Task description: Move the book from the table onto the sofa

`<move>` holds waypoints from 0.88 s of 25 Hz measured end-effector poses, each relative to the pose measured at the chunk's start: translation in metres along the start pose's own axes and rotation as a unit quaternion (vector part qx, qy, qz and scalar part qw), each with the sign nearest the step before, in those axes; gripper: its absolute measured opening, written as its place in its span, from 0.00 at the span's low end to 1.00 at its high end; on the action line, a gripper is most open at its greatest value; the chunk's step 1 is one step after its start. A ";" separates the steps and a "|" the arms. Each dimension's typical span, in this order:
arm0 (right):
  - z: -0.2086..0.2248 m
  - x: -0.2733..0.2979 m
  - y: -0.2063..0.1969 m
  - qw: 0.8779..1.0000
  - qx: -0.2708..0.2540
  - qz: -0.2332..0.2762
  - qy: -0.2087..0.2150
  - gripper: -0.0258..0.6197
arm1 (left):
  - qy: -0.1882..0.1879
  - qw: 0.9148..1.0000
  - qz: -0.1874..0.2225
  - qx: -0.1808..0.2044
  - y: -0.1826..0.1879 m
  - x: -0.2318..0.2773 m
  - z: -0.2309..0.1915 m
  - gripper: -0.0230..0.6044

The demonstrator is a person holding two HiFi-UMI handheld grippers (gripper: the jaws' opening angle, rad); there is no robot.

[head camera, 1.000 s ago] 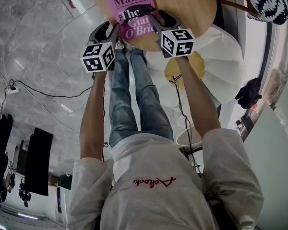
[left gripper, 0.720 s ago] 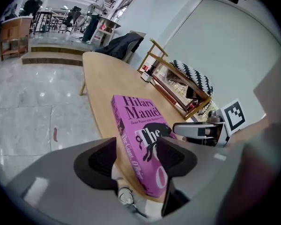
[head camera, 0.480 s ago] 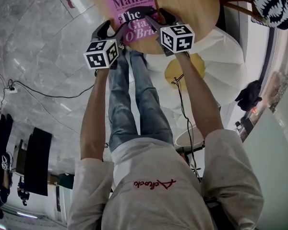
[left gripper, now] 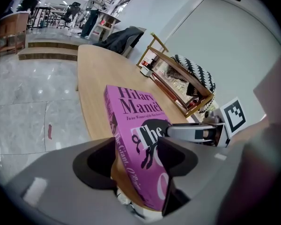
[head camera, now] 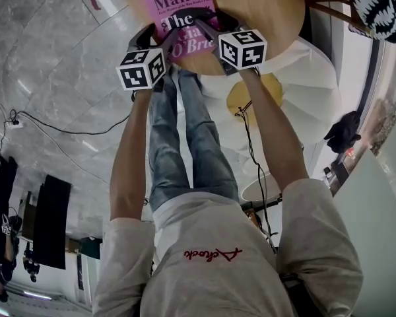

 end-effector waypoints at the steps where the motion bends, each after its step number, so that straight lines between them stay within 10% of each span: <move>1: 0.000 0.000 0.000 1.000 0.003 0.002 0.002 0.40 | 0.000 1.000 -0.001 -0.002 -0.001 0.001 0.000 0.46; 22: -0.005 -0.002 -0.003 0.999 0.025 0.022 0.006 0.39 | 0.023 0.999 0.026 -0.030 -0.001 0.004 -0.002 0.45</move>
Point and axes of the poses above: the fingertips, and each gripper's own axes: x forward along the fingers, z to its right, y out of its top, the point moved 6 cm from there along -x, backward along the fingers, and after that the axes turned 12 degrees about -x, right-handed, at the moved point
